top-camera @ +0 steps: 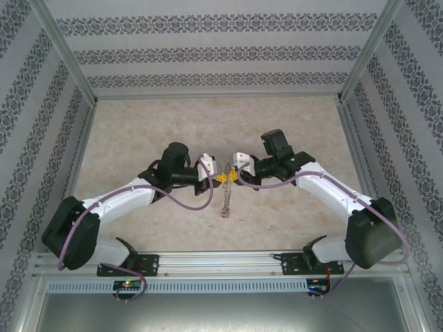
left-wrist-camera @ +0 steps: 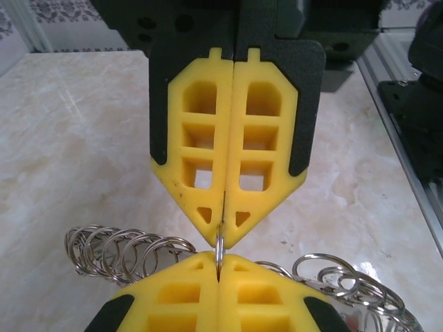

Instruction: Put the keys on the keyring

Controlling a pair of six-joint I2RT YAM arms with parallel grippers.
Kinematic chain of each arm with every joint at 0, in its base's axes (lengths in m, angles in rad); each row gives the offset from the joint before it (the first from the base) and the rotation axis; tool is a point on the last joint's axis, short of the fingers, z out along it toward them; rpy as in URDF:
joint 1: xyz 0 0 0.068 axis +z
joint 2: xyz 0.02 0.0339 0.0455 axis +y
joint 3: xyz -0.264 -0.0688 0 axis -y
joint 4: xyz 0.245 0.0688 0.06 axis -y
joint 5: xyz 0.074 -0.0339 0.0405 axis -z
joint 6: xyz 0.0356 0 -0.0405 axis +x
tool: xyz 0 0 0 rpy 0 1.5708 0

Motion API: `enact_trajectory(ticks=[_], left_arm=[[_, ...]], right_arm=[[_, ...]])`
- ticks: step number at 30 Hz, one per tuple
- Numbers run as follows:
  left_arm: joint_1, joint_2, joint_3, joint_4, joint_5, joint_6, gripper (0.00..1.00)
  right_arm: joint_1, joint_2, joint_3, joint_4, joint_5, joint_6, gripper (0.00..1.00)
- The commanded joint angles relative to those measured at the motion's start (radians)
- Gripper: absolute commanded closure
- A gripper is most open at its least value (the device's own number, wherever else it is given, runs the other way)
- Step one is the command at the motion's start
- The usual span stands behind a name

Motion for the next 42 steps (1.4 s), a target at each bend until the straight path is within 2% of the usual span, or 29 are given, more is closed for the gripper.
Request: enact_trajectory(ticks=[1, 7, 10, 25, 42], left_arm=[[0.010, -0.012, -0.003, 0.109, 0.030, -0.059, 0.89], [0.034, 0.001, 0.004, 0.108, 0.056, -0.095, 0.80], [0.042, -0.002, -0.005, 0.133, 0.063, -0.111, 0.80], [0.065, 0.011, -0.032, 0.254, 0.079, -0.202, 0.81], [0.090, 0.009, -0.037, 0.335, 0.124, -0.291, 0.80]], right_arm=[[0.006, -0.031, -0.056, 0.267, -0.086, 0.191, 1.00], [-0.013, -0.060, -0.128, 0.457, -0.105, 0.311, 1.00], [-0.025, -0.076, -0.180, 0.596, -0.099, 0.393, 1.00], [-0.031, -0.113, -0.303, 0.996, -0.006, 0.604, 1.00], [-0.001, -0.107, -0.313, 1.023, -0.009, 0.616, 1.00]])
